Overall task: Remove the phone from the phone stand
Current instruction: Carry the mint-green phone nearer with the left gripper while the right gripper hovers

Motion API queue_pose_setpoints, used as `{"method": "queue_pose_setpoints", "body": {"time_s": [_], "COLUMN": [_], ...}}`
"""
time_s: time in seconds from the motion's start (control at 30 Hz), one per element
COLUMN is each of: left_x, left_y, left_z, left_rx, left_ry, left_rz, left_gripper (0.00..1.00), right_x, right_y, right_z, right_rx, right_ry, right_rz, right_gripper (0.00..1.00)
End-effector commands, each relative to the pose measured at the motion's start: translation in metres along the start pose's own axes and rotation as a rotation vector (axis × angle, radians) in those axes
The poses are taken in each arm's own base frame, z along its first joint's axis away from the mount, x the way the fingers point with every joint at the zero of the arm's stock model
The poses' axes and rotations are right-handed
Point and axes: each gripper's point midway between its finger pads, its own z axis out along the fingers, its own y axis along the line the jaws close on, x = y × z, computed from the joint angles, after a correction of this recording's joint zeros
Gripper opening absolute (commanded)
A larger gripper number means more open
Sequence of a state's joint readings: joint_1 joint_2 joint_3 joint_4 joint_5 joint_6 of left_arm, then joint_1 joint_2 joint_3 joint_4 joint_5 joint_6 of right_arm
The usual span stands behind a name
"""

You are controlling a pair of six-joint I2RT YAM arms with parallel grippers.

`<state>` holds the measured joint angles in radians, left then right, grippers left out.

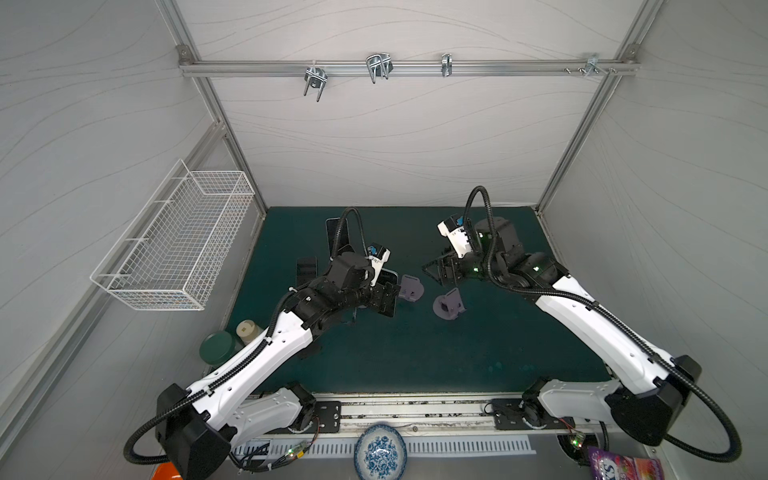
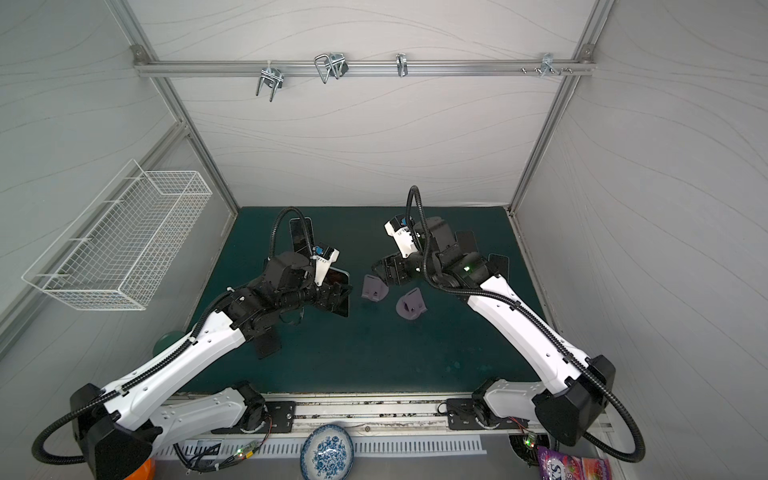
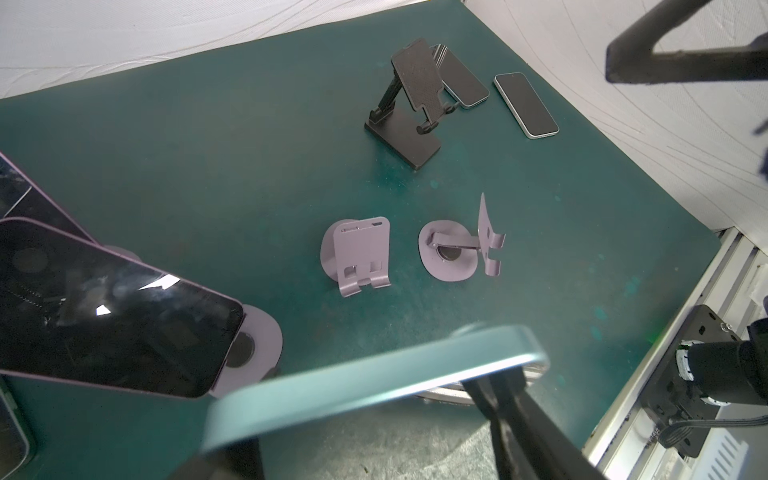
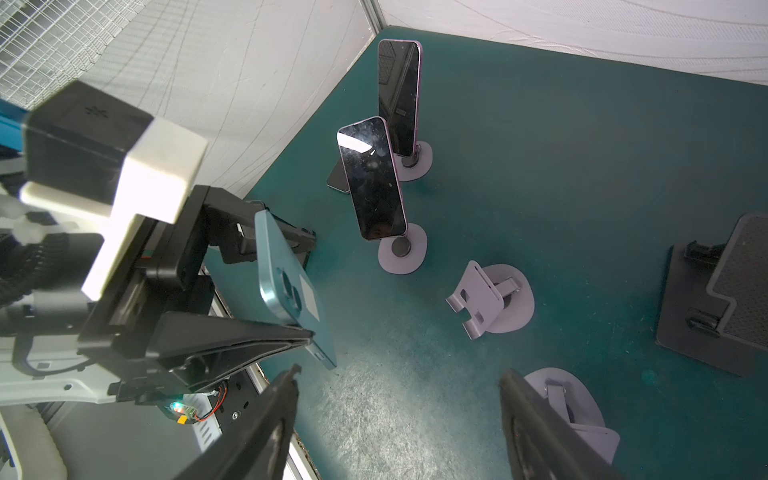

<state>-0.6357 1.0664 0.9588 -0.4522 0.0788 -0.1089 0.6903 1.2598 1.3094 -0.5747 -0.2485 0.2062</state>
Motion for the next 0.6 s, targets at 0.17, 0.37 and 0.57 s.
{"method": "queue_pose_setpoints", "body": {"time_s": [0.17,0.37,0.57], "left_x": [-0.003,0.013,0.035], "left_y": [0.004,0.006,0.010], "left_z": [-0.022,-0.029,-0.032], "left_rx": [-0.025,-0.032,-0.046], "left_ry": [-0.046,-0.022,0.028], "left_rz": [-0.028,-0.058,-0.071], "left_gripper": [0.64,0.64,0.64], "right_x": [0.000,0.004,0.006], "right_y": [0.015,0.018,0.018], "right_z": [0.004,0.006,0.009], "right_rx": [-0.043,-0.052,-0.051], "right_ry": [-0.003,0.009,0.015], "right_rz": [-0.015,-0.018,-0.011], "right_gripper": [0.77,0.77,0.77]}}
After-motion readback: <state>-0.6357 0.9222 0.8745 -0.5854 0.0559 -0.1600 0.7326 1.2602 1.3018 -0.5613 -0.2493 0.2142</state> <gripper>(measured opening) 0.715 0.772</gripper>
